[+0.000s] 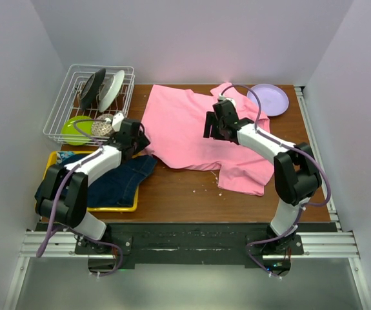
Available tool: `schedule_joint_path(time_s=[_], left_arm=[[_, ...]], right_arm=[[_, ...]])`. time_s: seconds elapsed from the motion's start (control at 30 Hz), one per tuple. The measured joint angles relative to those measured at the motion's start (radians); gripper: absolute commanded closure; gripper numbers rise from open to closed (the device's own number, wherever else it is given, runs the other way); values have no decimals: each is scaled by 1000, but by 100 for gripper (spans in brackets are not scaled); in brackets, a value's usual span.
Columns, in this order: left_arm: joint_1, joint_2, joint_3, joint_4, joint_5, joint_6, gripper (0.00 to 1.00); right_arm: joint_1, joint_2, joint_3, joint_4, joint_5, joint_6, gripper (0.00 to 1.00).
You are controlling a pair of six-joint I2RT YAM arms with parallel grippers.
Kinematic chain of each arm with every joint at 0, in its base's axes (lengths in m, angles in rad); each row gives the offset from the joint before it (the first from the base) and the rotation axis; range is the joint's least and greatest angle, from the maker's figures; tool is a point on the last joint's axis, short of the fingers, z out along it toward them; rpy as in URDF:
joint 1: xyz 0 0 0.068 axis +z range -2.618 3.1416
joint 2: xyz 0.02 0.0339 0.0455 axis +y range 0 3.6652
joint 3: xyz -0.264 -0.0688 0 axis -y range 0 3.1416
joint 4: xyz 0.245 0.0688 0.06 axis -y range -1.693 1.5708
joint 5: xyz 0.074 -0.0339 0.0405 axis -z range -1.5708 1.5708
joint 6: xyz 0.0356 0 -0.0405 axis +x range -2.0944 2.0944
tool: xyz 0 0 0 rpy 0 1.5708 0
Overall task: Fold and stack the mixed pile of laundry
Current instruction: Flatten out the T-shirt at the center of the board.
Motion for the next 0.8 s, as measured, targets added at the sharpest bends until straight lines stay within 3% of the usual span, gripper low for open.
schedule_joint_path(time_s=[0.37, 0.8], left_arm=[[0, -142, -115, -32, -100, -118, 40], [1, -208, -179, -80, -115, -116, 39]], right_arm=[[38, 0, -7, 6, -10, -5, 28], [310, 132, 121, 124, -142, -135, 28]])
